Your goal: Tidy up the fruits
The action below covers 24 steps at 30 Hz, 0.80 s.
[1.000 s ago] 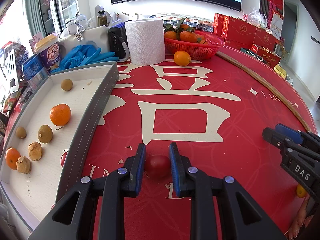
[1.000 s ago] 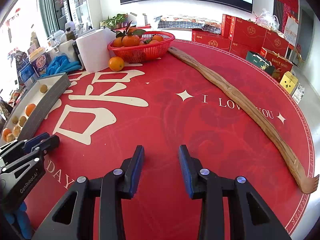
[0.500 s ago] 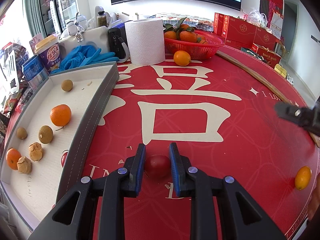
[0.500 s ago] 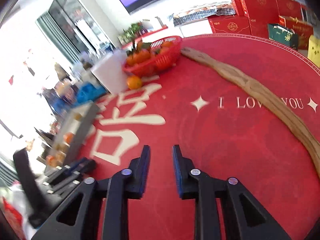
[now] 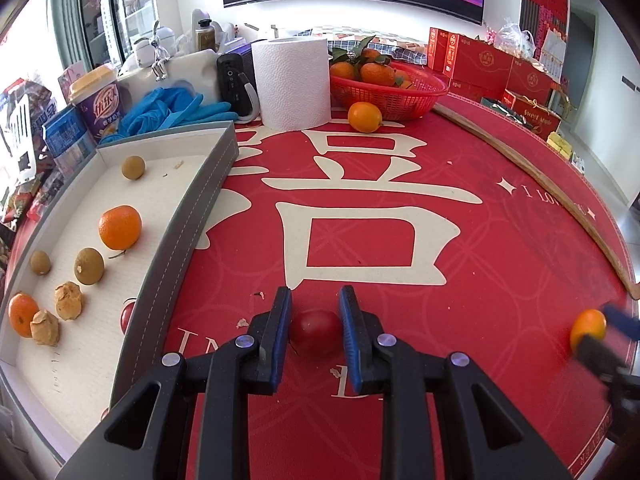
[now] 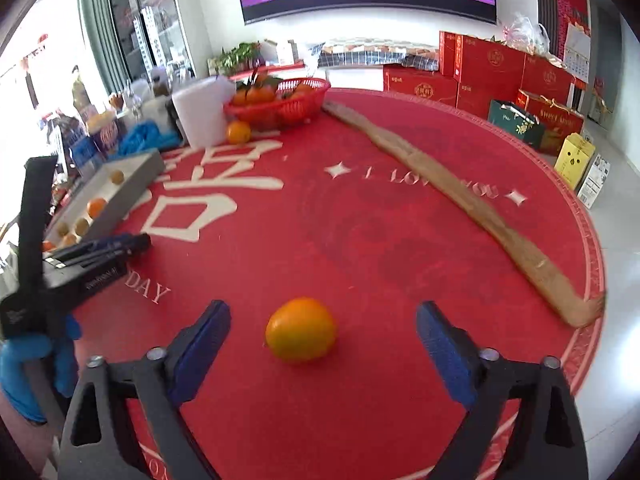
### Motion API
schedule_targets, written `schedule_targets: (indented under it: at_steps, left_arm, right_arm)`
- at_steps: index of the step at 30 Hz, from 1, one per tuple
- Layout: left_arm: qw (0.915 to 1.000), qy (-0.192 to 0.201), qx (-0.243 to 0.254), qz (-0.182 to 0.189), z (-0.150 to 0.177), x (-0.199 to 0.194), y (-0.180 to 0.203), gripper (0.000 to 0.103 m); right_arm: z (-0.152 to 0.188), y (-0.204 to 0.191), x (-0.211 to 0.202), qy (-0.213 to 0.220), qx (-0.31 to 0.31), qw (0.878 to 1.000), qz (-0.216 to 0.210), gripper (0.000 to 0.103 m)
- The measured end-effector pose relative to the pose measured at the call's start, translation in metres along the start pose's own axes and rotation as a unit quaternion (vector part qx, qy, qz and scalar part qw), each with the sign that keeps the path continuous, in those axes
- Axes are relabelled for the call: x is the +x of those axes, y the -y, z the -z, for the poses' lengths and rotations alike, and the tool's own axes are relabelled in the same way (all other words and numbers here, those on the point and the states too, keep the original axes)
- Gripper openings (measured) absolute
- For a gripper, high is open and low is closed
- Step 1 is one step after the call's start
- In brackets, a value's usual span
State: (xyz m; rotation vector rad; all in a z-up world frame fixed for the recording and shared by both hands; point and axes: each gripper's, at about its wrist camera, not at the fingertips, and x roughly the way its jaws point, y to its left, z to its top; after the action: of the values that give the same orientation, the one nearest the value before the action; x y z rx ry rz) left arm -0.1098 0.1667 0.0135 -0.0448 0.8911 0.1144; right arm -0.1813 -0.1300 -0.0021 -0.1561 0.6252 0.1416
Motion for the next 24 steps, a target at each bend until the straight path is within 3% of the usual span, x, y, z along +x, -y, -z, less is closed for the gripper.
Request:
schedule_targets:
  at_steps: [1,3,4,11,18,24]
  left_arm:
    - [1.0,0.0,0.0,0.002,0.0,0.0,-0.001,0.027]
    - [1.0,0.0,0.0,0.006,0.0,0.0,-0.001,0.027]
    - [1.0,0.0,-0.001,0.01,-0.001,0.0,-0.002,0.027]
    - [0.9982,-0.006,-0.03,0.052,-0.002,-0.005,-0.022,0.026]
    - [0.9986,0.007,-0.031,0.042,-0.005,-0.021,-0.033,0.026]
    - [0.9976,0.01,-0.036,0.059,-0.001,-0.031,-0.043,0.026]
  right_arm:
    - [0.002,0.0,0.004,-0.004,0.001,1.0,0.005,0.061]
    - [0.001,-0.007,0.006,0.008,-0.012,1.0,0.022,0.054]
    - [-0.001,-0.008,0.007,0.012,-0.012,1.0,0.021,0.04]
    - [-0.005,0.003,0.001,0.031,0.03,0.999,-0.018,0.039]
    - [-0.012,0.0,0.006,0.029,0.032,0.998,-0.04,0.038]
    - [-0.015,-0.008,0.01,0.027,0.018,0.999,-0.036,0.038]
